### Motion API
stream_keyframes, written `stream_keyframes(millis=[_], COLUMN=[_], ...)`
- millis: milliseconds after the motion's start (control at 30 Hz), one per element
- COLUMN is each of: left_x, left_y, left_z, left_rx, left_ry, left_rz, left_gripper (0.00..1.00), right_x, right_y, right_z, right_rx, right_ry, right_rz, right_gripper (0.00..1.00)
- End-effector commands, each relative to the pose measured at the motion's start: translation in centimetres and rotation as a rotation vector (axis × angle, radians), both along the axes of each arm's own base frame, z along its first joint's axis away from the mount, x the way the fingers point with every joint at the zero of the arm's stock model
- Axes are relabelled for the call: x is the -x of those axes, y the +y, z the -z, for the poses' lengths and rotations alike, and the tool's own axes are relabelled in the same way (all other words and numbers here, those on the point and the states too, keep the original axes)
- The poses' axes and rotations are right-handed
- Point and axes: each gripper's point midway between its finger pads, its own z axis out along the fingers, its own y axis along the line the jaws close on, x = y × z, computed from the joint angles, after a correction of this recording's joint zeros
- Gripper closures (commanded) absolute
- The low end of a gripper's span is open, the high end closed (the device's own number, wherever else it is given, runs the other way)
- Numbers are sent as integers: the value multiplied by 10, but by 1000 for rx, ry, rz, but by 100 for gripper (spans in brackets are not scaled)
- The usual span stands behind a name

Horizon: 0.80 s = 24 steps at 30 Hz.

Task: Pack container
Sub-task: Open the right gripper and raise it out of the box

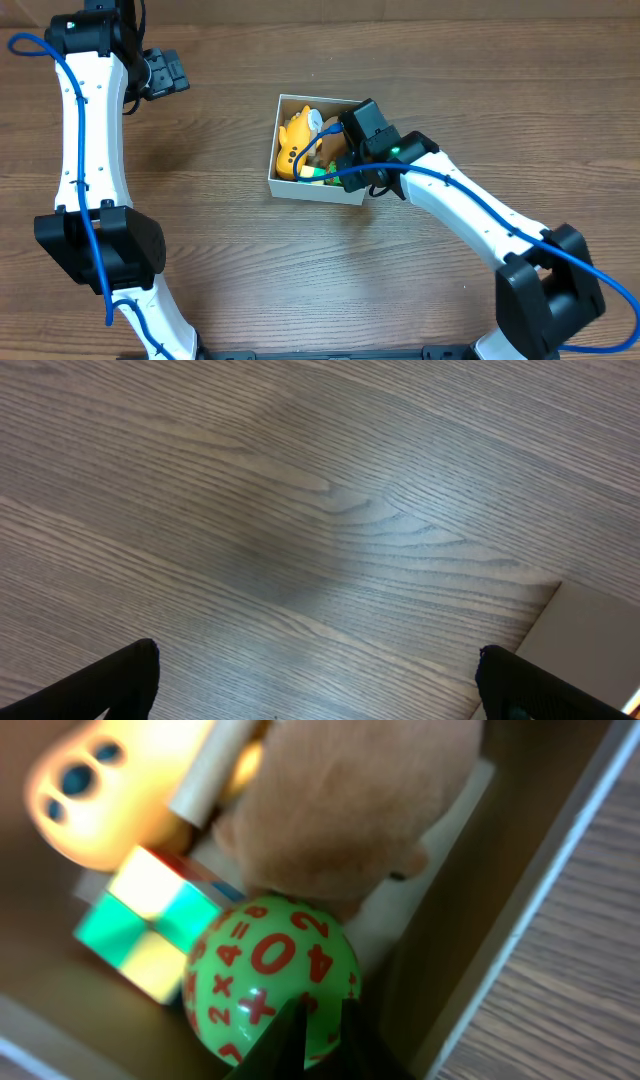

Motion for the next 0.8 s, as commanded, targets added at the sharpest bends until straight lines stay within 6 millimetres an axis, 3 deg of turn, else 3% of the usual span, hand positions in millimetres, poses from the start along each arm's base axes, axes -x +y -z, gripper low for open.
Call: stream_keyframes(millis=[0, 133, 267, 333, 400, 467, 567, 767], left_x=[-3, -3, -3, -3, -3, -3, -3, -3], left_y=[0, 0, 0, 0, 0, 0, 0, 0], left_z=[-4, -4, -4, -4, -4, -4, -4, -4], left_rx=[-3, -3, -3, -3, -3, -3, -3, -3], left_ry=[-15, -15, -15, -15, -15, -15, -15, -15], left_rz=[1, 1, 1, 1, 1, 1, 1, 1], left_gripper=[0, 0, 0, 0, 0, 0, 0, 0], right_x=[-6, -19, -29, -32, -35, -38, -44, -55], right_y=[7, 15, 17, 10, -7, -26, -59, -120], right_z=[-8, -59, -125, -157, -184, -200, -214, -230], right_rx=[-25, -76, -128, -131, -111, -85, -83, -119], right_ry=[-10, -93, -208, -267, -325, -361, -388, -417], right_rz=[-14, -14, -3, 27, 71, 135, 254, 459], right_gripper=[87, 87, 82, 73, 51, 36, 0, 0])
